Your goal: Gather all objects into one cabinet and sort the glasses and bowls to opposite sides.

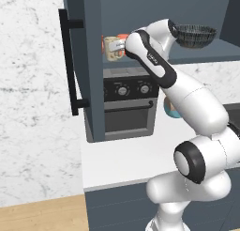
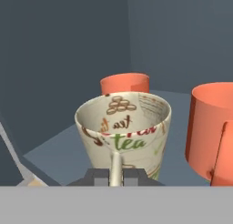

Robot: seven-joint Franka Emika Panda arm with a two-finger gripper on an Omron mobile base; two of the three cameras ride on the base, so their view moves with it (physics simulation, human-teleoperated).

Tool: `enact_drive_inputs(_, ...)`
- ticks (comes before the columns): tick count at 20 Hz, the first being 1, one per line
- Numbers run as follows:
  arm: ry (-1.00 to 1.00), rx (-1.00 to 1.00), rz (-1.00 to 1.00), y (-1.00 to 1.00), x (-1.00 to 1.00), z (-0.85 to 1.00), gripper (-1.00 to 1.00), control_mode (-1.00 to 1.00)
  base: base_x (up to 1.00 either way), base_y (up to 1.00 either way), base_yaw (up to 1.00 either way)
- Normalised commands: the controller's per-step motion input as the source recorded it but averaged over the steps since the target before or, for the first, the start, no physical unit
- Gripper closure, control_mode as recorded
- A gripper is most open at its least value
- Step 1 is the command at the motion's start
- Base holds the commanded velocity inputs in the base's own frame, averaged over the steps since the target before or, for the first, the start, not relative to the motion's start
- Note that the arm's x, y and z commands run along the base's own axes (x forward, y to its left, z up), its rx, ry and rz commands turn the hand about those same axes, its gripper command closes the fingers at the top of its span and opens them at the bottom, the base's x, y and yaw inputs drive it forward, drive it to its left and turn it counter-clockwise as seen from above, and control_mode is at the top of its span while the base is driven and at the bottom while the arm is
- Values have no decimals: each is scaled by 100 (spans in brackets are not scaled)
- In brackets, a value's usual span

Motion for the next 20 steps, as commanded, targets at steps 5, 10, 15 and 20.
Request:
enact_drive_inputs(5,0,0,0,0,14,-14,100,-100,0,0,0)
enact_drive_inputs(10,0,0,0,0,10,-20,100,-100,0,0,0)
enact_drive_inputs(15,0,0,0,2,9,-26,100,-100,0,0,0)
enact_drive_inputs(20,0,0,0,3,9,-5,100,-100,0,0,0)
